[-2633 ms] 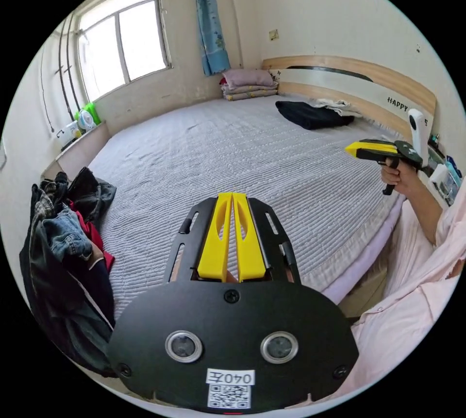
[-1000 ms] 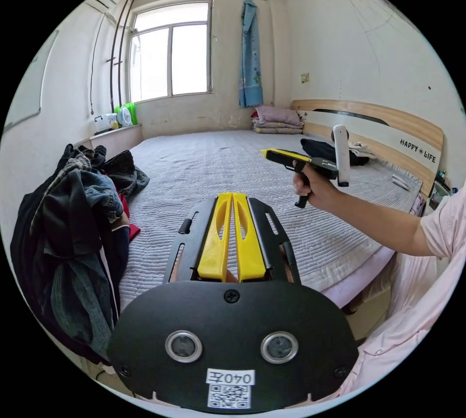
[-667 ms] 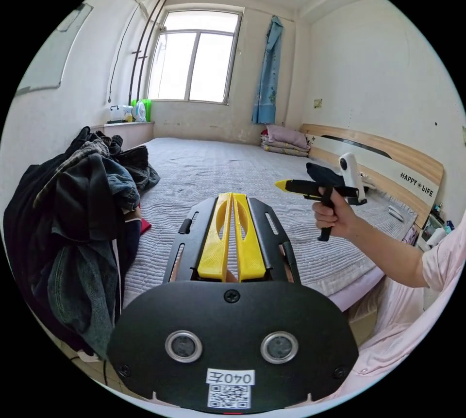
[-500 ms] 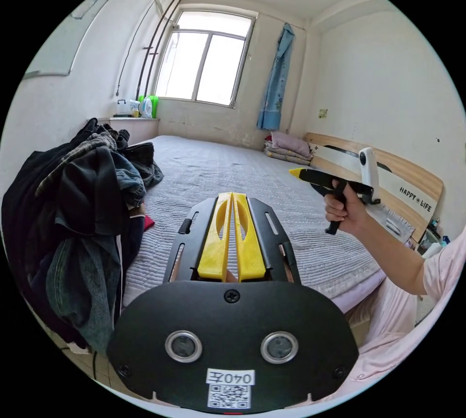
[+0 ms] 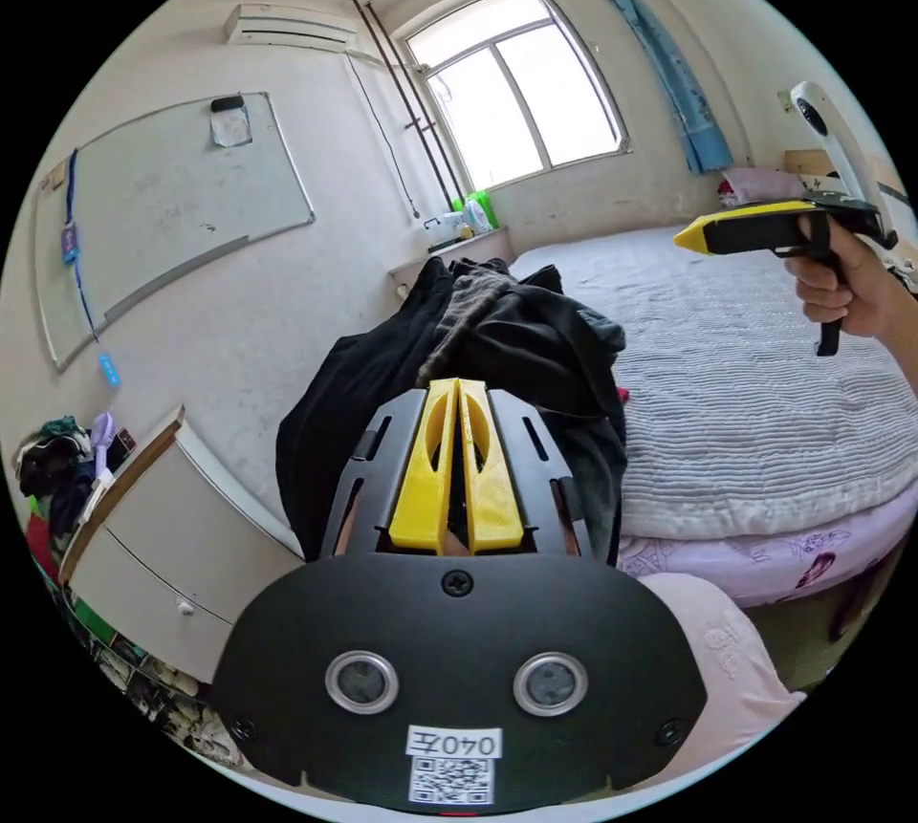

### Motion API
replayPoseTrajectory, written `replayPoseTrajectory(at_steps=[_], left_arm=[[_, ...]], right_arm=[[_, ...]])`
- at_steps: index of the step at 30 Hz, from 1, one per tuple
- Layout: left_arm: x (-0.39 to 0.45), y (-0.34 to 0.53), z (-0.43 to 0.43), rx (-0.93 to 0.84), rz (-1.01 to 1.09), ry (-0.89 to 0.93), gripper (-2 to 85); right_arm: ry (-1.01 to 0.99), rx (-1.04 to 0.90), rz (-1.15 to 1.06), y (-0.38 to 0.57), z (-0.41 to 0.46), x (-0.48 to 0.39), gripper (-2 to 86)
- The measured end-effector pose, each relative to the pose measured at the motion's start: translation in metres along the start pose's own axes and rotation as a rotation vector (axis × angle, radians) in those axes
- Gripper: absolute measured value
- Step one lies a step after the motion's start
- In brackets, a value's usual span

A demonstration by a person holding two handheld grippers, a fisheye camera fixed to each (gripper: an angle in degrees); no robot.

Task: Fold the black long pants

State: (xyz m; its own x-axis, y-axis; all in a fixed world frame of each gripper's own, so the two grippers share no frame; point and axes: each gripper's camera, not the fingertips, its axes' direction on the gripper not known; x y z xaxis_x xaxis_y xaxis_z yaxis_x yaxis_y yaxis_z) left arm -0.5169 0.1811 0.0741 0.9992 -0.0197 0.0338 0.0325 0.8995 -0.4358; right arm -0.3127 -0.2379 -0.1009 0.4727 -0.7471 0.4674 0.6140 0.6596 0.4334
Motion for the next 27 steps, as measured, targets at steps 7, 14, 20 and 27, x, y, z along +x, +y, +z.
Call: replayPoseTrajectory(at_steps=[7, 14, 20, 27], left_arm=[[-0.041, -0.01, 0.062, -0.163, -0.085, -0.078, 1.7], [-0.035, -0.005, 0.093, -0.244, -0.085, -0.118, 1.8], [-0.042, -0.021, 0.075, -0.124, -0.08, -0.237, 0.7], [-0.052, -0.014, 0.114, -0.24, 0.019, -0.177, 5.9]], right_arm=[[-0.113, -0.01, -0.013, -0.076, 0.036, 0.001, -1.0], [-0.106, -0.035, 0.006, -0.108, 0.033, 0.017, -1.0], [-0.11, -0.049, 0.044, -0.121, 0.03, 0.031, -1.0], [-0.124, -0.049, 0.022, -0.148, 0.033, 0.03, -1.0]])
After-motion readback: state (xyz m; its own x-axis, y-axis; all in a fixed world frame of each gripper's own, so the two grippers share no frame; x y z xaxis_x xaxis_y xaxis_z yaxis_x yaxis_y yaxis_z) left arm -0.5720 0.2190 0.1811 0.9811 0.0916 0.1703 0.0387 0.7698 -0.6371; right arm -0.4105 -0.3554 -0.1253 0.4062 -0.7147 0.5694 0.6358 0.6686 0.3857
